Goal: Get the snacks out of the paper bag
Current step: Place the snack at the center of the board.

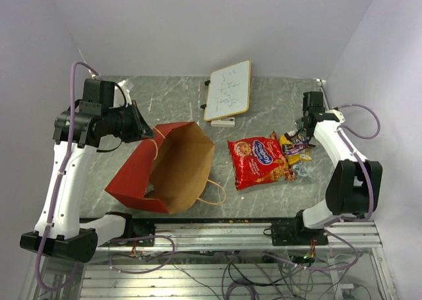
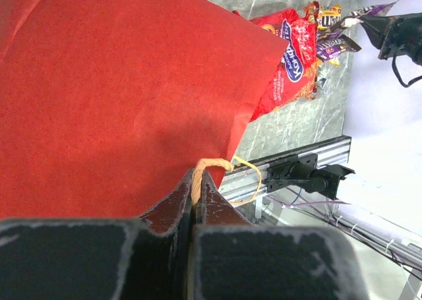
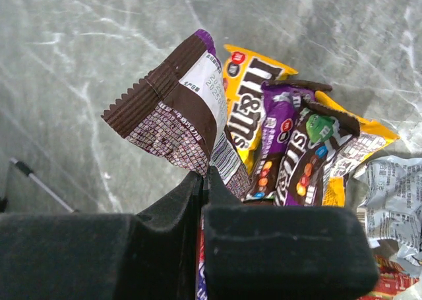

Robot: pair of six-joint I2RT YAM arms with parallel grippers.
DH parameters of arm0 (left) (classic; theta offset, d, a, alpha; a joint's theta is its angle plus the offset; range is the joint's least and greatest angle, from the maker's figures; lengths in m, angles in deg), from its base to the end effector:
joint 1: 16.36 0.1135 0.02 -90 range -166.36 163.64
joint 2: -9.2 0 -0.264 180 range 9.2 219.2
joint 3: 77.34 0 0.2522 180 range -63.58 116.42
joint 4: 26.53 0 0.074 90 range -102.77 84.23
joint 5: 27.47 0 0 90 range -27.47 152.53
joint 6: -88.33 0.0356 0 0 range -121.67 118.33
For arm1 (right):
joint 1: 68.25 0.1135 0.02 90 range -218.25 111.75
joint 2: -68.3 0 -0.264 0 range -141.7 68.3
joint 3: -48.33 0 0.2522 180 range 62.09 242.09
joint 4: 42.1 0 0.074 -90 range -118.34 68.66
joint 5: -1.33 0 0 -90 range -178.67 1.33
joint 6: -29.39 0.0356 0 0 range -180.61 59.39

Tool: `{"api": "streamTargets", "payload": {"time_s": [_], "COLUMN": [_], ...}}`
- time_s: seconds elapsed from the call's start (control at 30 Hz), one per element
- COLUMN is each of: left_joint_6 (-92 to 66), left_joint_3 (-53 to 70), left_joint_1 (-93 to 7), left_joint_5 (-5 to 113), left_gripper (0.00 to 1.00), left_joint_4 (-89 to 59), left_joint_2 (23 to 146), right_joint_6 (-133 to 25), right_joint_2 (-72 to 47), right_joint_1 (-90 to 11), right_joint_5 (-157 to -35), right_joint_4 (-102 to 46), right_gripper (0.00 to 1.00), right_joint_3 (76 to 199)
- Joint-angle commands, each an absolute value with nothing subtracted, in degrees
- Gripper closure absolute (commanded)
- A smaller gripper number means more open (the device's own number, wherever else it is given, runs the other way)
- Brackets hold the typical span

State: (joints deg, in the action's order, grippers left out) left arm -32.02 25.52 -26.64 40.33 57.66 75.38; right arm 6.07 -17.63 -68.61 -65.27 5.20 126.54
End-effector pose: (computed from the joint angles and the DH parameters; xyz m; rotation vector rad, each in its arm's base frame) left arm 0.1825 -0.0468 0.4268 -0.2442 2.4584 -0.7857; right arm 0.3122 -0.0161 0.2556 1.4660 1.9277 -0.0024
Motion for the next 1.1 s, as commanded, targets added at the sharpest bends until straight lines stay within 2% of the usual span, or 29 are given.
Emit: {"api": "streamTargets", "payload": {"time_s": [0.0, 0.33, 0.63, 1.07], "left_joint_6": [-30.2, -29.6, -30.2, -31.5], "left_joint_3": [28.7, 29.4, 29.2, 27.3], "left_joint_1": [-26.5, -26.5, -26.5, -26.5], "left_joint_5": [41.4, 41.1, 40.6, 39.4], "left_gripper": [0.93, 0.93, 0.93, 0.93], "left_joint_4": [58.6, 58.2, 57.6, 56.5], "left_joint_2": [76.6, 78.0, 77.9, 76.4], "right_joint_6": [11.1, 12.9, 12.3, 3.7], "right_joint_2": [-20.3, -23.7, -23.1, -15.2], "right_joint_1": [-71.1, -72.8, -73.2, -73.2], "right_joint_5": [-66.6, -67.8, -69.4, -73.0], "right_joint_4": [6.1, 5.3, 5.5, 3.9], "right_gripper": [1.00, 0.98, 0.74, 0.41], "right_joint_3": [126.2, 124.0, 124.2, 121.1]}}
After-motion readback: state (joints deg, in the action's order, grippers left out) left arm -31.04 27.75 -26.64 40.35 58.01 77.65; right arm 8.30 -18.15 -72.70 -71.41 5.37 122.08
